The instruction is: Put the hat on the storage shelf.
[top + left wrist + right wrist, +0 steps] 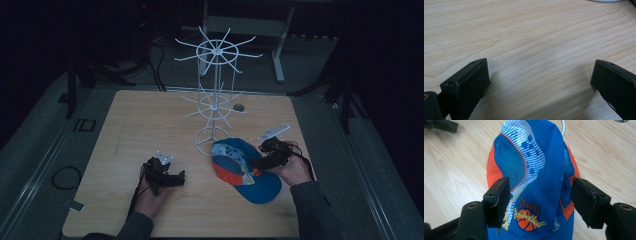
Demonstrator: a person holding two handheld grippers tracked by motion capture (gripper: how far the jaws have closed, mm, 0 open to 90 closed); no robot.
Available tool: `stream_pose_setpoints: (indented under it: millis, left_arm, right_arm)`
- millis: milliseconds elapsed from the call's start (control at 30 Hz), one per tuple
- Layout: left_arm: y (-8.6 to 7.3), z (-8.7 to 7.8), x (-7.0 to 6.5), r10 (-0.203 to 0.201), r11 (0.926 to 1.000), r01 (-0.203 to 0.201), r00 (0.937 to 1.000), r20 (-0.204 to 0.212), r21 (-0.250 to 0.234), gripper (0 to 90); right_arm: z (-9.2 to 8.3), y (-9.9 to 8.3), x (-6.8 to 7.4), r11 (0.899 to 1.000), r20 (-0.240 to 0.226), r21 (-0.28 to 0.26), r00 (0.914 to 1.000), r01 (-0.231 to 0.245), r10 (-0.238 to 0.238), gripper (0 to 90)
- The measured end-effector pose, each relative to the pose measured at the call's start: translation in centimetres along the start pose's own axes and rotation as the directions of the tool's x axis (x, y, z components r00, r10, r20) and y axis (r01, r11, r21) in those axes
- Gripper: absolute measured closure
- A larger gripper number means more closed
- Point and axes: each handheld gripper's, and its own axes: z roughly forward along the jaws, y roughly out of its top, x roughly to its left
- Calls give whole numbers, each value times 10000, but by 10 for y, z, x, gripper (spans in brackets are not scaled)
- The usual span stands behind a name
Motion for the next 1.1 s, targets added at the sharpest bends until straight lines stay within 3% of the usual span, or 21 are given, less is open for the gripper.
stream_pose_setpoints:
  millis: [267, 567, 867, 1100]
  left_arm:
    - [0, 0, 0, 2, 10000, -2, 10000, 0, -3, 24]
    - [0, 0, 0, 0, 10000, 0, 10000, -1, -1, 24]
    - [0, 0, 0, -19, 10000, 19, 10000, 8, 0, 24]
    - [0, 0, 0, 12, 10000, -12, 10000, 13, 21, 24]
  right_arm:
    - [9, 6, -5, 9997, -36, -260, 10000, -46, 45, 289]
    - [22, 13, -8, 9997, 25, -186, 9999, 161, -160, 279]
    - [37, 21, -19, 9996, -57, -265, 10000, 41, -42, 281]
    - [50, 28, -21, 9997, -213, -249, 9998, -34, 29, 283]
